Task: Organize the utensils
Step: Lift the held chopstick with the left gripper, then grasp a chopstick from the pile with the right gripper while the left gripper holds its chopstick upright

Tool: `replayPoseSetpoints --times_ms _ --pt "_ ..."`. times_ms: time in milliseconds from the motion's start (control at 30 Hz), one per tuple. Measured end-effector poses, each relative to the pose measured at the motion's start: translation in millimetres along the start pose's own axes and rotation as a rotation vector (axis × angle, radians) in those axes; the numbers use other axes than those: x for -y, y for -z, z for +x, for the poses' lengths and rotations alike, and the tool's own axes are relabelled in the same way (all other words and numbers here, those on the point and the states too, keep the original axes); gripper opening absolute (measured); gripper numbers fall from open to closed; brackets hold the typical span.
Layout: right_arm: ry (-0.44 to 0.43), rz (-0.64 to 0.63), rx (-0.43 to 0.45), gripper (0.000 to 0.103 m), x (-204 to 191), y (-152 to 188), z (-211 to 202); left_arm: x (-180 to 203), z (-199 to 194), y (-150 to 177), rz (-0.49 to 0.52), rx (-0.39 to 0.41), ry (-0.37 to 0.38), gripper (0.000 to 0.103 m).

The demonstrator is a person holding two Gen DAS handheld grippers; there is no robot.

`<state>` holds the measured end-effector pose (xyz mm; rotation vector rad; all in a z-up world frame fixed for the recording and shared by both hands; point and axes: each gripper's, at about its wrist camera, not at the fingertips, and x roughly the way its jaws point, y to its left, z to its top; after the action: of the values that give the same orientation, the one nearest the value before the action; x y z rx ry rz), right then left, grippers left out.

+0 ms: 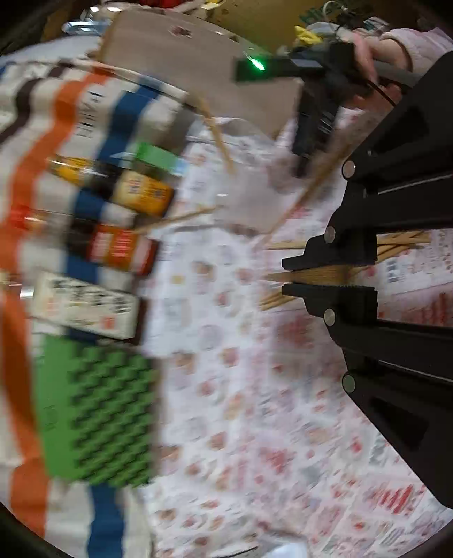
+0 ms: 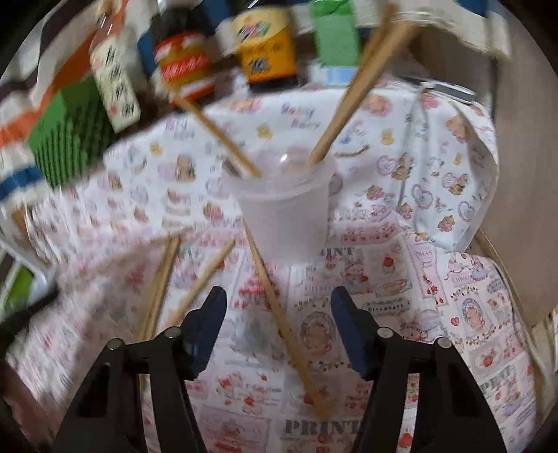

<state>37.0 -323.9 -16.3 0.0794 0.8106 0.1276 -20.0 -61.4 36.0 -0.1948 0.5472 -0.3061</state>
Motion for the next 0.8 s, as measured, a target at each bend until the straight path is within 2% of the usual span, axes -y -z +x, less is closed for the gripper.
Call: replayPoseSetpoints --times_ms 67,167,267,367,433,533,600,800 --pt "-0.005 -0.018 -0.046 0.056 -4 3 7 -1 -12 -6 0.019 0.069 -0.015 0.006" --pt "0.005 -0.04 -0.077 0.056 -11 7 9 -4 -19 -13 0.038 0.122 -0.019 0.006" --pt "0.03 -0.086 -0.066 0.056 -17 9 7 -11 -14 -16 0.011 0.12 -0.031 0.006" --pt "0.031 -0.044 -0.105 0.052 -9 9 14 -20 -17 -17 -0.025 0.123 -0.042 0.006" --pt "0.039 -0.023 -0.122 0.051 -4 9 18 -23 -22 -19 -0.034 0.144 -0.047 0.006" --pt "0.023 -0.016 -0.14 0.042 -2 10 21 -24 -32 -20 -0.039 0.189 -0.048 0.006" --pt "0.021 -0.017 -0.141 0.042 -2 10 21 -23 -37 -21 -0.031 0.219 -0.074 0.006" --pt "0.028 -0.041 -0.169 0.039 -7 14 30 -23 -44 -22 -0.027 0.246 -0.068 0.006"
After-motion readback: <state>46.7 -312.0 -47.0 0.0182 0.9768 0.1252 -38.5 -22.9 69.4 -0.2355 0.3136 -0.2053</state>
